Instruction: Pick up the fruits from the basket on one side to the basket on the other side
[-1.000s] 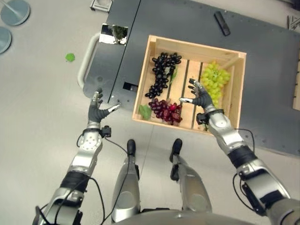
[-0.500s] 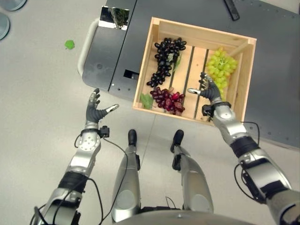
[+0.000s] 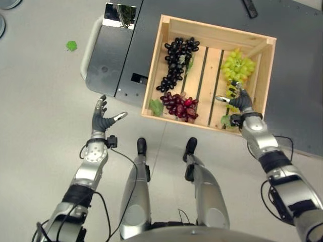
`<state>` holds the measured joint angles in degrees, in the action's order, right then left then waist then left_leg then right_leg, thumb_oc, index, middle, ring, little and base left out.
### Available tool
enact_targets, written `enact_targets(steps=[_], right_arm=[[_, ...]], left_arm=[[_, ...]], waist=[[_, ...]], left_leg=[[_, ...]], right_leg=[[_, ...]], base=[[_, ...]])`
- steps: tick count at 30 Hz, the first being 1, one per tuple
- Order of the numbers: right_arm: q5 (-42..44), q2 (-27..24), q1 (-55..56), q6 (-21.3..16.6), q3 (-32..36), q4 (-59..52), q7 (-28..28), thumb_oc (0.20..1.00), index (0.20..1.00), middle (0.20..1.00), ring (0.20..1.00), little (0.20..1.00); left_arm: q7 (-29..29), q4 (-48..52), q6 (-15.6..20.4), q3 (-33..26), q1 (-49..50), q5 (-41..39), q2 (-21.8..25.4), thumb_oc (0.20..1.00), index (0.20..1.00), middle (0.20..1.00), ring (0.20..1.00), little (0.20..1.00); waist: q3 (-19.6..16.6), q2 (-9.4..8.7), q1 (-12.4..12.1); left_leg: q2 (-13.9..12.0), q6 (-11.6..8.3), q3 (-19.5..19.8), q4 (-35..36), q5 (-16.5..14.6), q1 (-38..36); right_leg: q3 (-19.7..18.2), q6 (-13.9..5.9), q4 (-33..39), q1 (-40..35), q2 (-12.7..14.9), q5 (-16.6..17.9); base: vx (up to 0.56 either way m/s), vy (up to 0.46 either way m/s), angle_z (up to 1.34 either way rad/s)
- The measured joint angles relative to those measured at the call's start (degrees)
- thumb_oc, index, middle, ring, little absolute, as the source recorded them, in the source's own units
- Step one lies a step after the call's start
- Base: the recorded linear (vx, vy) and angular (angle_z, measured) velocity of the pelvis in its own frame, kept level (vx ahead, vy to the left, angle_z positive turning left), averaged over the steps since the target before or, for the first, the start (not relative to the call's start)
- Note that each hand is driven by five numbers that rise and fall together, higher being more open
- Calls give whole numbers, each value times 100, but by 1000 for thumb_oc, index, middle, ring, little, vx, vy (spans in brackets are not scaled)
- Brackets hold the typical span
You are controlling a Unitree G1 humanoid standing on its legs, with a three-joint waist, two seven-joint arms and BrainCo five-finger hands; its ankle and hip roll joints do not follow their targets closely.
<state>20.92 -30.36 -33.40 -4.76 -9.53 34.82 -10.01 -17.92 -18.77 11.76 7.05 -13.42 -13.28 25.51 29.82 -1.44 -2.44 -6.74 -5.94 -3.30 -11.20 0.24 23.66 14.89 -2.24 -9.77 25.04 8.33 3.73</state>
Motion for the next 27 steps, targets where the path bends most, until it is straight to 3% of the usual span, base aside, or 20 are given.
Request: enact_targets(steps=[15,27], right_arm=[[369,20,268,-15,216,-175,-139,1000,1000,1000,1000,1000],[766,-234,-951,10,186,648,-226,1000,1000,1000,1000,1000]], left_arm=[[11,0,-18,3,25,0,1,1000,1000,1000,1000,1000],[64,143,-27,20,254,-227,180,1000,1000,1000,1000,1000]], waist=[[8,-17,10],[52,-93,2]], left_leg=[[-2,1,-62,9,0,-8],[1,17,-150,-54,10,334]], right_leg=[[-50,-2,14,18,-5,22],[-174,-6,159,348,-25,189]], base=[[0,1,0],[16,0,-5]])
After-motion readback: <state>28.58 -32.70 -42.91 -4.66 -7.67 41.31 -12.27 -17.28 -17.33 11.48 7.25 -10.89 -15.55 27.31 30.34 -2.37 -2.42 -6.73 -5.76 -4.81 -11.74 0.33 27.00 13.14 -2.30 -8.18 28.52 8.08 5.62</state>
